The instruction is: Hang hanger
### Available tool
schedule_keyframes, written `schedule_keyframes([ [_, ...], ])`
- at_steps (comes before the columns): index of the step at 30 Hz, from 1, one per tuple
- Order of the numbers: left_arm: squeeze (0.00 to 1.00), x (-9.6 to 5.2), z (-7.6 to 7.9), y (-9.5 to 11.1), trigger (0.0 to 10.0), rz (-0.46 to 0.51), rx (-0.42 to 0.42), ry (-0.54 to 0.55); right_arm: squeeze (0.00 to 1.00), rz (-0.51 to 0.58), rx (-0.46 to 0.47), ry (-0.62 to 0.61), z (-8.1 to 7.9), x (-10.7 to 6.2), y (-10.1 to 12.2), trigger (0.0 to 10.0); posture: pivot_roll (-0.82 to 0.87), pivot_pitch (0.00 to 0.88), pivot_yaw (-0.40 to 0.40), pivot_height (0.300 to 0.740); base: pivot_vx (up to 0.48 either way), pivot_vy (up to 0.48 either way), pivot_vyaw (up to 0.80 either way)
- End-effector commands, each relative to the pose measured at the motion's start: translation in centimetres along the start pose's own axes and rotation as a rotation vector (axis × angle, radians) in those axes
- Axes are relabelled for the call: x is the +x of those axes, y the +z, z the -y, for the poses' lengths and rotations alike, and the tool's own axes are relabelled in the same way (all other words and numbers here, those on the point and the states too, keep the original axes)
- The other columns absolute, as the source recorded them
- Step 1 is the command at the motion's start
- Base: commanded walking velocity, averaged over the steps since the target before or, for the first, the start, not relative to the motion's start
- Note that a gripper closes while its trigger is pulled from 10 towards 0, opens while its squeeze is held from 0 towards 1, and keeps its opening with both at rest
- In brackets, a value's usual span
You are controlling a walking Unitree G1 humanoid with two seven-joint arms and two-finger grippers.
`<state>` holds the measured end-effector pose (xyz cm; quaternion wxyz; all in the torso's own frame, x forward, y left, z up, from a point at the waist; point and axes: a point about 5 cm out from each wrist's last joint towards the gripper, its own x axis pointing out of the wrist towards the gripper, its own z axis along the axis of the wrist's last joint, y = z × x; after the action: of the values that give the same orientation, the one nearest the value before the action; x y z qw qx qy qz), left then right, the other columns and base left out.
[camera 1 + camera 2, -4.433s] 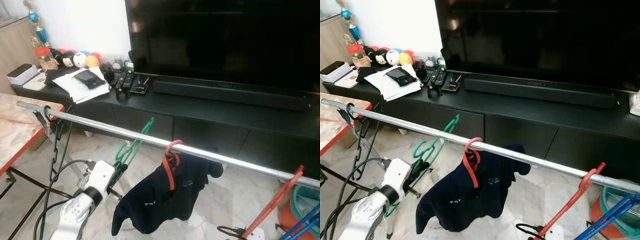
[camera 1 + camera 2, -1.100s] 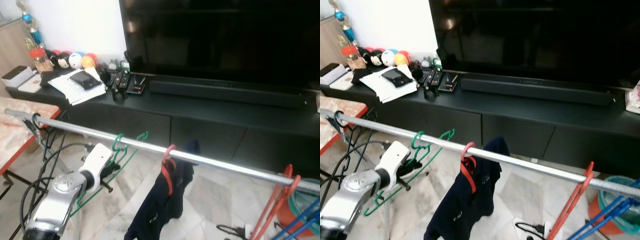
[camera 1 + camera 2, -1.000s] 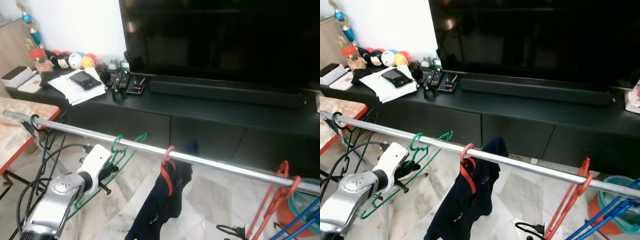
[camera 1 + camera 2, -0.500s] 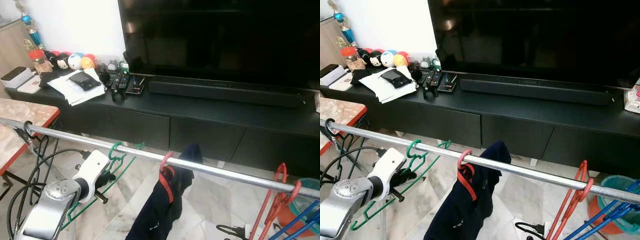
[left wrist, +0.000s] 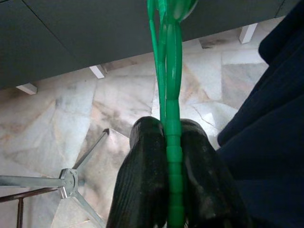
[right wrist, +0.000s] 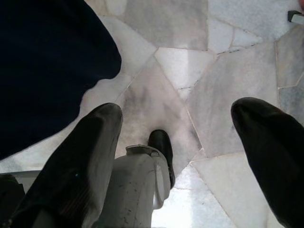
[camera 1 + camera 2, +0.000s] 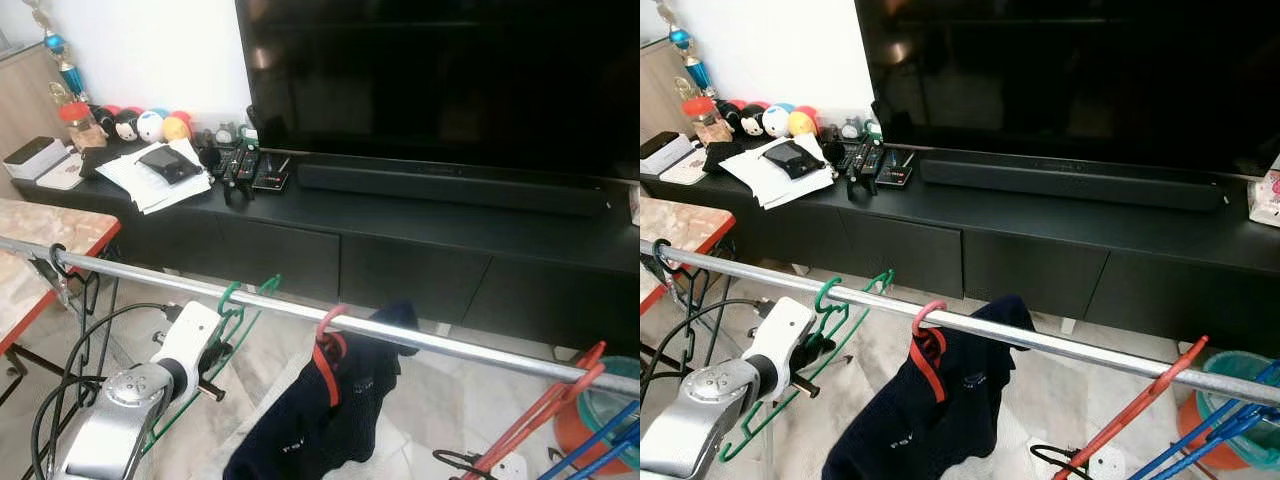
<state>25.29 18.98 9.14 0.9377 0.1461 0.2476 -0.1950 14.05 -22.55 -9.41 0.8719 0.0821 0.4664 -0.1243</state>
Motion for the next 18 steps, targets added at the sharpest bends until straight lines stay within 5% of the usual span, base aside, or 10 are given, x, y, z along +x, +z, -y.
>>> schedule_keyframes([
  [1,1.0,-0.2,-0.1,-1.7,10.0,-0.07,-0.033,0.013,0.0,-0.013,0.002,-0.001,-0.1,0.0,-0.3,10.0,0.02,0.0,0.06,0.74,0.0,0.0,0.0],
  [18,1.0,-1.4,0.2,1.6,10.0,0.037,-0.029,-0.096,0.0,-0.014,-0.002,0.001,-0.1,0.0,-0.3,10.0,0.03,0.0,0.062,0.74,0.0,0.0,0.0],
])
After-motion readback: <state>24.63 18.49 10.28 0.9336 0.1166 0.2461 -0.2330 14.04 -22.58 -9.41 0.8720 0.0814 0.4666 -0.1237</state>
